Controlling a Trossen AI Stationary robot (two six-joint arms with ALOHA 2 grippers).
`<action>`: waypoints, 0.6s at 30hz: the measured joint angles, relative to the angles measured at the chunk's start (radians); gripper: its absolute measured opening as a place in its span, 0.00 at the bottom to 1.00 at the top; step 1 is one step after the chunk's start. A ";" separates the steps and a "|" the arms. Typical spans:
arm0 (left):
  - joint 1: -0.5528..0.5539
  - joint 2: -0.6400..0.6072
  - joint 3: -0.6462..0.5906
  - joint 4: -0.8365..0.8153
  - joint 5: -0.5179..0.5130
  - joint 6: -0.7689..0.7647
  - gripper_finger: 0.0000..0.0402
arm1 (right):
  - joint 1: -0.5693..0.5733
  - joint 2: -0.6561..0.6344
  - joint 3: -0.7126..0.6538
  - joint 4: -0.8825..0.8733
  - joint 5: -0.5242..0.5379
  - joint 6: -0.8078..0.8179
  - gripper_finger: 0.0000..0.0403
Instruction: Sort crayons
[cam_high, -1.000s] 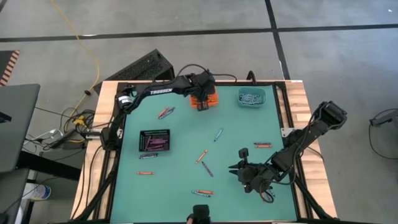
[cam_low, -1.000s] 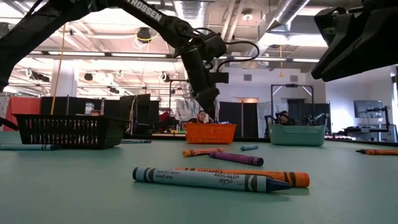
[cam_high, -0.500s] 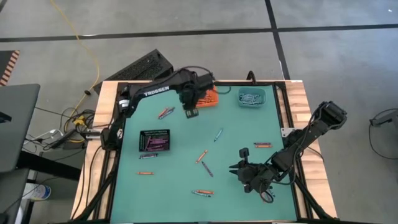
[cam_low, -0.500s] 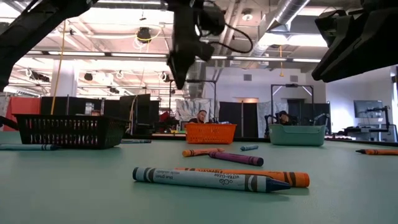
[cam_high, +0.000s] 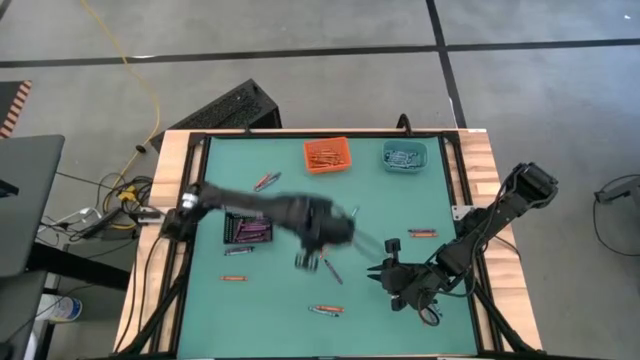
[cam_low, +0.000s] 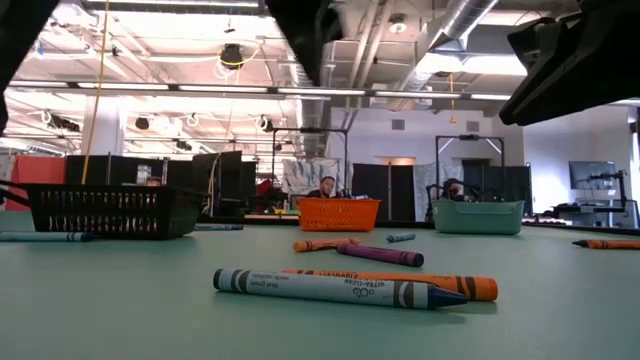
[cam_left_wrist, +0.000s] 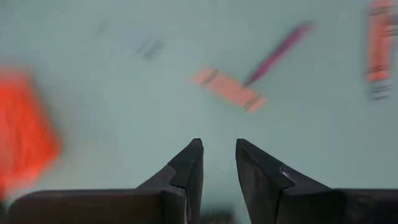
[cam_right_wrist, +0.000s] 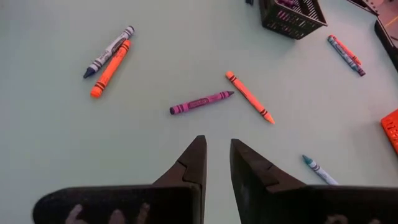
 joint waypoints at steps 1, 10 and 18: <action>-0.039 0.003 -0.018 0.049 0.006 0.025 0.21 | 0.000 0.000 0.000 0.000 0.000 0.000 0.17; -0.250 0.004 -0.321 0.725 -0.094 0.033 0.20 | -0.002 0.000 0.000 -0.003 0.000 -0.001 0.17; -0.250 0.005 -0.473 0.864 0.017 -0.032 0.20 | -0.026 0.000 0.000 -0.002 0.000 -0.002 0.17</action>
